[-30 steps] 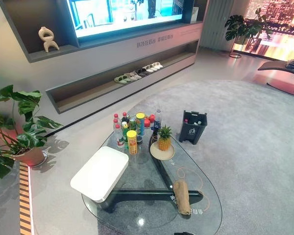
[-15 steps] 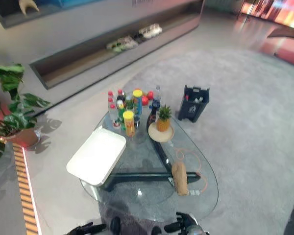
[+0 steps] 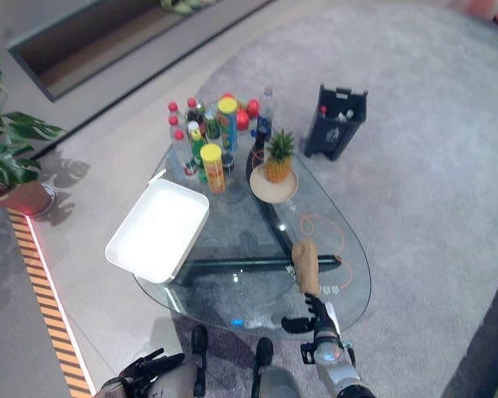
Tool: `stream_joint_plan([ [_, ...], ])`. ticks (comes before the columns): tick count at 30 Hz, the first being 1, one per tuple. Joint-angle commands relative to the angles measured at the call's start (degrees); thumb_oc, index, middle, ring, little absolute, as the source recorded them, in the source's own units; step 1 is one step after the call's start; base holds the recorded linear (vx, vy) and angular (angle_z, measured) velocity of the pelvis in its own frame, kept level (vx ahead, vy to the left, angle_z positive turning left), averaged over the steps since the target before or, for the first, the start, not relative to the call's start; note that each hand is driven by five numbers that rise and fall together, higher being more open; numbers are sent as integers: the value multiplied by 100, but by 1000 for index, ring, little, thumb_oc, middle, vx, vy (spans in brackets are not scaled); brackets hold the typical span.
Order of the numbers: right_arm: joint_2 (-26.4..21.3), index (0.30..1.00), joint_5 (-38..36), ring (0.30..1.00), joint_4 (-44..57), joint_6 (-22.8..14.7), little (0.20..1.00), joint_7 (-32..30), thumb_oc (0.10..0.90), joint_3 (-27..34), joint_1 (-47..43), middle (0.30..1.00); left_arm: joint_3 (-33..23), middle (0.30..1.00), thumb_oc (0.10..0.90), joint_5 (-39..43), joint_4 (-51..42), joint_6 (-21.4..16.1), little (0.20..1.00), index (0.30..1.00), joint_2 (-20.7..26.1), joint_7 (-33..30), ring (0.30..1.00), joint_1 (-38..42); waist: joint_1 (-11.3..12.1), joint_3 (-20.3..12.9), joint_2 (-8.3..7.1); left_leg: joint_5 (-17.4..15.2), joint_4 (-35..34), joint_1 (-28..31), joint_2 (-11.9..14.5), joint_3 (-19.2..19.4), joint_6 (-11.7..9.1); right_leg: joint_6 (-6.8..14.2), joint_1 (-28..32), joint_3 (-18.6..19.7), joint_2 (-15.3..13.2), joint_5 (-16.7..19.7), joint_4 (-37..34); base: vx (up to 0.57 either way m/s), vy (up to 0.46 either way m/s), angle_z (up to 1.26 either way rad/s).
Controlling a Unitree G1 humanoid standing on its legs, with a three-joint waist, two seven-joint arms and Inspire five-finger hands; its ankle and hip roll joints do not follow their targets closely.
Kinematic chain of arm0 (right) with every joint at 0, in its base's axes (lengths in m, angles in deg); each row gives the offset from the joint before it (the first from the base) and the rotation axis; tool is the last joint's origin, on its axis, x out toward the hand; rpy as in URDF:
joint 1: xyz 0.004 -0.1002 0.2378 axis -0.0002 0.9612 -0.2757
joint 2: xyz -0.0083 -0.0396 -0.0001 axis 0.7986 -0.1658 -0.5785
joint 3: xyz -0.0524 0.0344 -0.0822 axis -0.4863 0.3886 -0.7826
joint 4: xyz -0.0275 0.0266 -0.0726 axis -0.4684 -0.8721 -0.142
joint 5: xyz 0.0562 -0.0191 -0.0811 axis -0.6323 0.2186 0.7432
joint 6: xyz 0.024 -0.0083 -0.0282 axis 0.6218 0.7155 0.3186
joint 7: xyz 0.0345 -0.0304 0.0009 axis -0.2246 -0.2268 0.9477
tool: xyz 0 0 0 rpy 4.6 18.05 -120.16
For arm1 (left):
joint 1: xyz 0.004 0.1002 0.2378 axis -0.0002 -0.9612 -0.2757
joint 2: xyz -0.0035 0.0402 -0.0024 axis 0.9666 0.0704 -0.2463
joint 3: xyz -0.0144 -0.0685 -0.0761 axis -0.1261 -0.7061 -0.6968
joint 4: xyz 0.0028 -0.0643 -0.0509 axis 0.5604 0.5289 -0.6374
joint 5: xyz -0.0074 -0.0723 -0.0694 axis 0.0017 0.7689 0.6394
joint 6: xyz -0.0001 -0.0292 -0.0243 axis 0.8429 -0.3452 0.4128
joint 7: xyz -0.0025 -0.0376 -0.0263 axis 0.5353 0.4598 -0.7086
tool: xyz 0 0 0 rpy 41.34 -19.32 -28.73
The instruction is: Wipe the table with a cloth and put it in the basket.
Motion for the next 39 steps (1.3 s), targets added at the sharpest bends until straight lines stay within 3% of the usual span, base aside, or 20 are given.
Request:
stream_joint_plan([
  [1, -340, 900, -19, 900, 1013, -366, 900, -574, 800, 141, -132, 900, 122, 900, 800, 121, 36, -151, 900, 900, -80, 18, 900, -166, -152, 103, -234, -942, 788, -83, -476, 481, 234, 113, -615, 442, -13, 134, 316, -55, 55, -4],
  [5, -402, 900, 33, 900, 1289, -442, 900, -767, 800, 259, -188, 900, 156, 900, 800, 154, -61, -224, 900, 900, -86, 13, 900, -128, -186, 265, -205, -946, 953, -339, -494, 506, 246, 107, -904, 450, -32, 145, 476, -49, 44, -10],
  [18, -679, 900, 304, 900, 2275, -506, 900, -2261, 800, 665, -806, 900, 296, 900, 800, 318, -588, -415, 900, 900, -128, 11, 900, 64, -231, 933, -63, -1004, 1615, -1287, -569, 624, 255, 52, -1871, 375, -67, 169, 998, -24, 29, 0],
  [39, -680, 900, 86, 900, 2406, -163, 900, -3646, 800, 570, -2098, 900, 802, 900, 800, 946, -1383, -565, 900, 900, -93, -250, 900, 362, -134, 933, 162, -902, 1973, -2752, -678, 618, 268, 36, -3433, 353, -155, 314, 1440, -1, 9, -1],
])
